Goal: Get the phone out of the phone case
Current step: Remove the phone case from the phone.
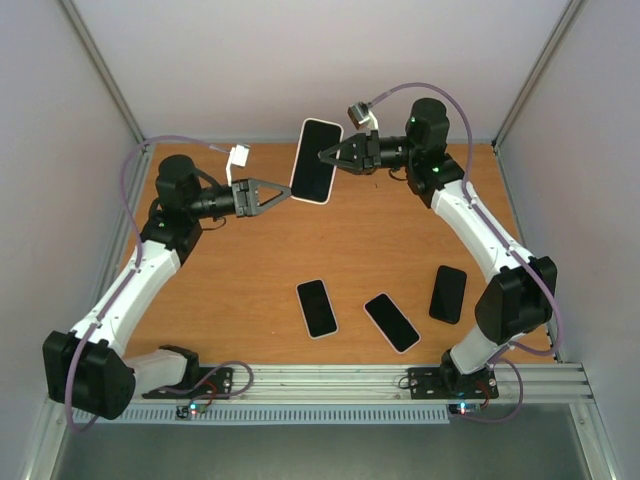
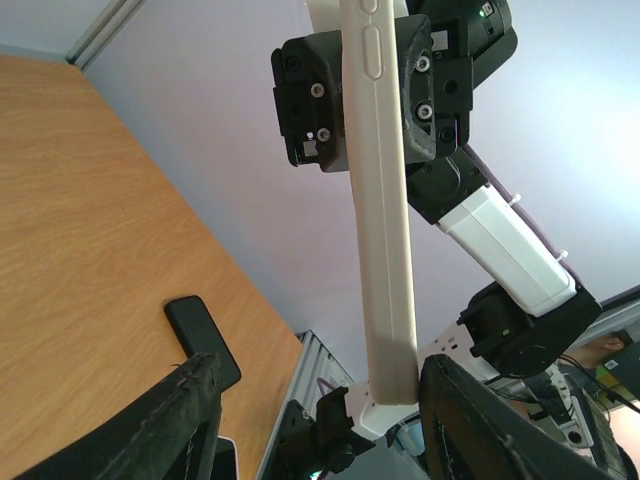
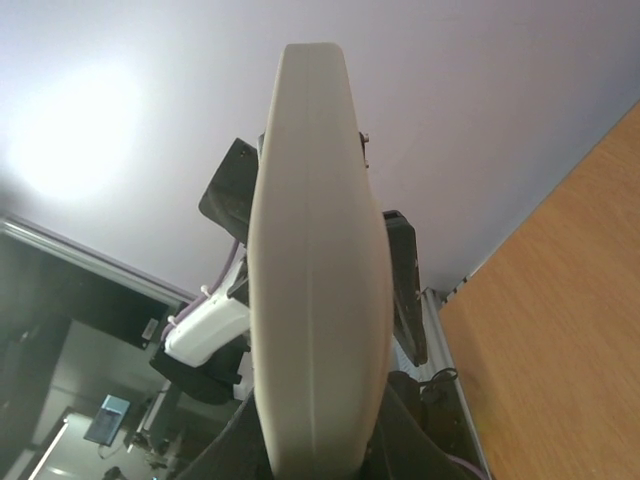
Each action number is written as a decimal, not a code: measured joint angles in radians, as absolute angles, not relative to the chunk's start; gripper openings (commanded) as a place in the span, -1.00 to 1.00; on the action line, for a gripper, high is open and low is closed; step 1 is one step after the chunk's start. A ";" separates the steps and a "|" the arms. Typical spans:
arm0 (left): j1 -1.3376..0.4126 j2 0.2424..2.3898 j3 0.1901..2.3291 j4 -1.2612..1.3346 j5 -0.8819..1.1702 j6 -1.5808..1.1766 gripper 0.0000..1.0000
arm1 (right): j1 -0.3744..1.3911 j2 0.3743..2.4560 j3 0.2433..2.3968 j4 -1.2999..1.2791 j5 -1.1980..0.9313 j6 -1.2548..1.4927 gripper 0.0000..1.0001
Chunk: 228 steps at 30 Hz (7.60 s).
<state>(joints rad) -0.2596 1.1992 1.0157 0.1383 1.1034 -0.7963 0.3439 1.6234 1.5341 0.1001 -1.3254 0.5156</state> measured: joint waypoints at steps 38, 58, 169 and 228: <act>-0.256 1.212 1.048 0.138 1.102 -0.757 0.00 | 0.337 1.624 1.433 0.638 -1.358 0.928 -0.98; -0.253 1.227 1.111 0.028 1.161 -0.706 -0.08 | 0.384 1.616 1.382 0.729 -1.351 0.953 -0.98; -0.249 1.232 0.951 0.235 1.087 -1.002 -0.10 | 0.393 1.715 1.583 -0.134 -1.412 0.435 -0.98; -0.226 1.327 0.987 -0.130 0.818 -1.166 -0.99 | 0.641 1.678 1.888 -0.989 -0.359 -0.717 0.58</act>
<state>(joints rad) -0.2264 1.3266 0.9871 -0.1299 0.8177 -1.1660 0.6407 1.6775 1.8877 -0.9890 -0.3592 -0.7170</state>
